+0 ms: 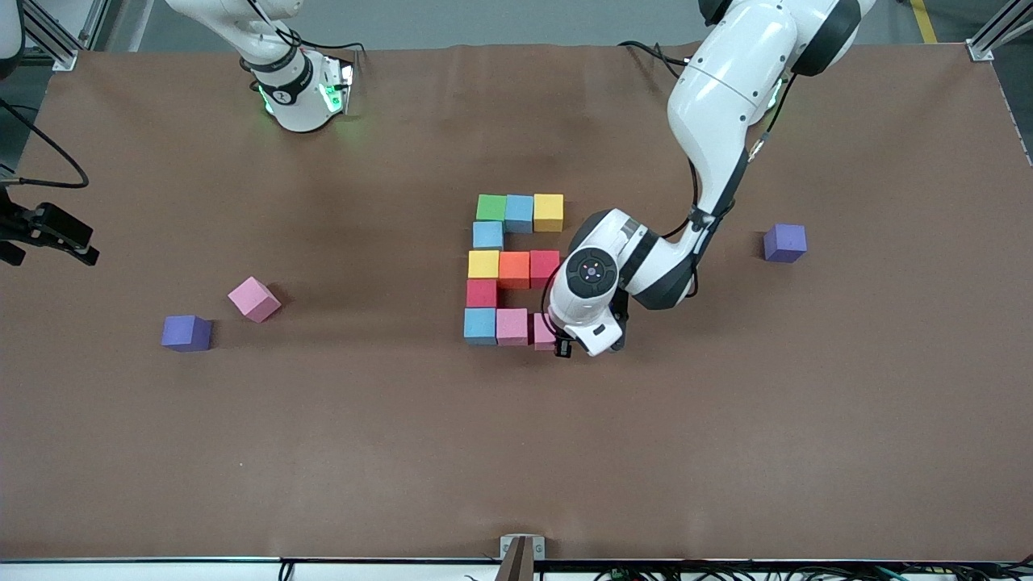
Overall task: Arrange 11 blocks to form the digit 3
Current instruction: 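Lower the pink block beside the first pink and open the left gripper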
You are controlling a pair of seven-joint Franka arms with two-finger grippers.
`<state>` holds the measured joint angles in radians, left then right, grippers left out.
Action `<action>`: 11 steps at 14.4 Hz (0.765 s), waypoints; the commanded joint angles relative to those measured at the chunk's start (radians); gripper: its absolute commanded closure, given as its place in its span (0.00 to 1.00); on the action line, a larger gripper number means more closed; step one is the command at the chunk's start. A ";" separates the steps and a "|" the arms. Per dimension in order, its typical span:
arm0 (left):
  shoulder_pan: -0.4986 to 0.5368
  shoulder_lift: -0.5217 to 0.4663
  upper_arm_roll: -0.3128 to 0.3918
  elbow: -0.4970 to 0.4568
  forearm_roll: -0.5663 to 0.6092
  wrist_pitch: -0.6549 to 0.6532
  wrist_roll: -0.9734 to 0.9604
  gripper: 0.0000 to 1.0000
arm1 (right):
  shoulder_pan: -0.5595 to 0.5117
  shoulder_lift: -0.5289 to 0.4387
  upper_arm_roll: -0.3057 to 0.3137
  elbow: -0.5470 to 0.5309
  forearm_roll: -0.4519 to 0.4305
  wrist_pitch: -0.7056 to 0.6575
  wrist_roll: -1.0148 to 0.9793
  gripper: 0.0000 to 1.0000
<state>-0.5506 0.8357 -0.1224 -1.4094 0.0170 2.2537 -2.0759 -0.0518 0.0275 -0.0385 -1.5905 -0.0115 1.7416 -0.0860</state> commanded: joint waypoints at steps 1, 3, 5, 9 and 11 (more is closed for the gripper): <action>-0.029 0.043 0.012 0.061 0.006 -0.020 -0.042 0.79 | 0.000 -0.012 -0.003 0.003 0.002 -0.007 -0.003 0.00; -0.029 0.049 0.012 0.069 0.006 -0.020 -0.047 0.79 | 0.000 -0.012 -0.003 0.004 0.001 -0.010 -0.005 0.00; -0.034 0.051 0.012 0.069 0.006 -0.020 -0.047 0.79 | -0.002 -0.012 -0.003 0.004 0.001 -0.010 -0.006 0.00; -0.042 0.052 0.012 0.069 0.006 -0.020 -0.047 0.79 | 0.001 -0.012 -0.001 0.032 0.001 -0.011 0.005 0.00; -0.043 0.054 0.012 0.069 0.006 -0.019 -0.047 0.79 | -0.005 -0.012 -0.003 0.035 0.001 -0.011 0.006 0.00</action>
<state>-0.5749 0.8576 -0.1205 -1.3727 0.0170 2.2451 -2.1020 -0.0523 0.0274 -0.0400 -1.5591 -0.0115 1.7394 -0.0853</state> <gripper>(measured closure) 0.476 0.000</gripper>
